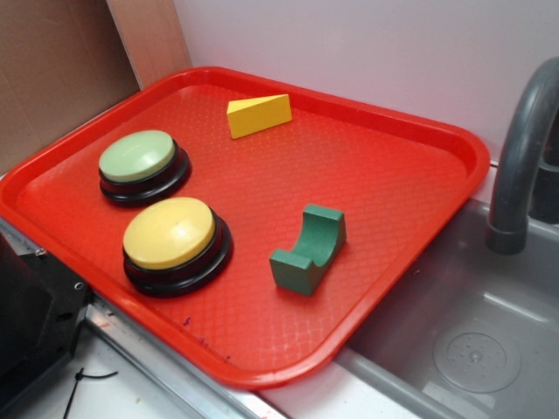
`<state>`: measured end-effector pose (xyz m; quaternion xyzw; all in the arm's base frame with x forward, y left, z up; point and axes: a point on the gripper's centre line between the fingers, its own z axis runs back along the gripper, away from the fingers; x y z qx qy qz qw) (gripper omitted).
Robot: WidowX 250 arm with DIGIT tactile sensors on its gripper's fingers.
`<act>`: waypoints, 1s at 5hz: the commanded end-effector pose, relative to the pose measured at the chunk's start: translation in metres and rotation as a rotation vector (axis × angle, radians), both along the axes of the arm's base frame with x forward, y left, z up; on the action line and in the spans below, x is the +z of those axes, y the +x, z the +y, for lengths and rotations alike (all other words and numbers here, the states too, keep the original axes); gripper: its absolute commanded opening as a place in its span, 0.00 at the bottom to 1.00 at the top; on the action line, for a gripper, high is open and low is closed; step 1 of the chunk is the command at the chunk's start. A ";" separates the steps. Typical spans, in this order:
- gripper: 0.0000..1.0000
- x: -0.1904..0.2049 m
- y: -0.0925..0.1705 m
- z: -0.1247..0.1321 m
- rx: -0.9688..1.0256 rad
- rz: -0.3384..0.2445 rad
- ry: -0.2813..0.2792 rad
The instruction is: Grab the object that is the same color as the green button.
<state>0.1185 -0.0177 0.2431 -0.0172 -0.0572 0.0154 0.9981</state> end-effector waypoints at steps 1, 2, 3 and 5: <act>1.00 0.000 0.000 0.000 0.000 0.000 0.000; 1.00 -0.015 0.011 -0.009 0.042 -0.019 -0.006; 1.00 -0.033 0.023 -0.019 0.257 -0.091 -0.090; 1.00 -0.077 0.051 -0.058 0.409 -0.125 -0.159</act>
